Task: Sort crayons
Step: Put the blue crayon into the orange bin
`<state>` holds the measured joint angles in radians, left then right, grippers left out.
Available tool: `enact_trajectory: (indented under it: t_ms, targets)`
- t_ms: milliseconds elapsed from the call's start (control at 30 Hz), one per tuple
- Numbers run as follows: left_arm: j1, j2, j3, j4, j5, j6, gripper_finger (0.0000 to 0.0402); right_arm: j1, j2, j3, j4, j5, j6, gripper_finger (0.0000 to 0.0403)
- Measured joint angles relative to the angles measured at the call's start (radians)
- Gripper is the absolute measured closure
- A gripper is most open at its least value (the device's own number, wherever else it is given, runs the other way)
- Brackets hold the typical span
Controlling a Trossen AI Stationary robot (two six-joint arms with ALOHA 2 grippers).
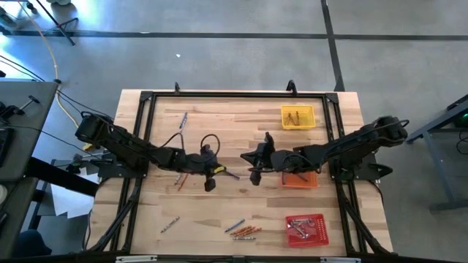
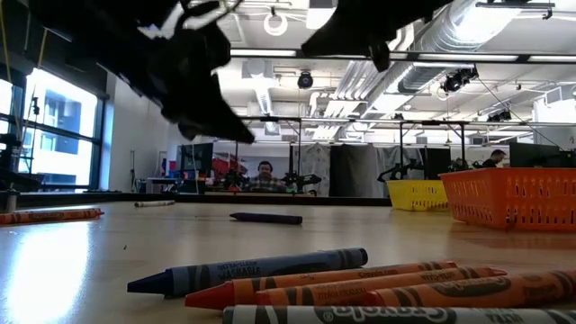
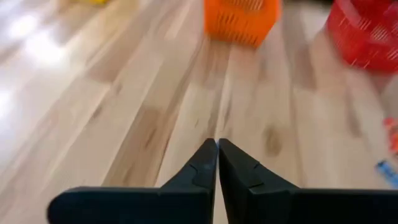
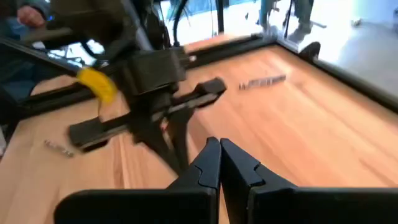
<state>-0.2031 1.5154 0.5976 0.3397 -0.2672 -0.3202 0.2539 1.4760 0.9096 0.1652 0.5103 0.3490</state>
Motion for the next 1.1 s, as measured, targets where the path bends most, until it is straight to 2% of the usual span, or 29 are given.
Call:
enact_trajectory:
  t_ms: [167,400,600,767,933,1100]
  targets:
    - [0.073,0.000,0.000,-0.123,0.144,0.002,0.0358,-0.005,-0.032,0.000,-0.149,-0.077,0.103,0.0402]
    - [0.141,0.000,0.015,-0.172,0.267,0.067,0.0297,-0.006,-0.037,0.000,-0.213,-0.180,0.126,0.0402]
    - [0.150,0.039,0.118,-0.307,0.280,0.119,0.0256,-0.006,-0.037,0.000,-0.254,-0.271,0.145,0.0402]
    - [0.136,0.167,0.250,-0.462,0.284,0.186,0.0241,-0.006,-0.037,0.000,-0.344,-0.325,0.152,0.0397]
    - [0.136,0.269,0.413,-0.662,0.286,0.224,0.0240,-0.006,-0.037,0.000,-0.447,-0.332,0.201,0.0359]
    - [0.136,0.319,0.492,-0.690,0.286,0.313,0.0244,-0.006,-0.037,0.000,-0.505,-0.331,0.238,0.0311]
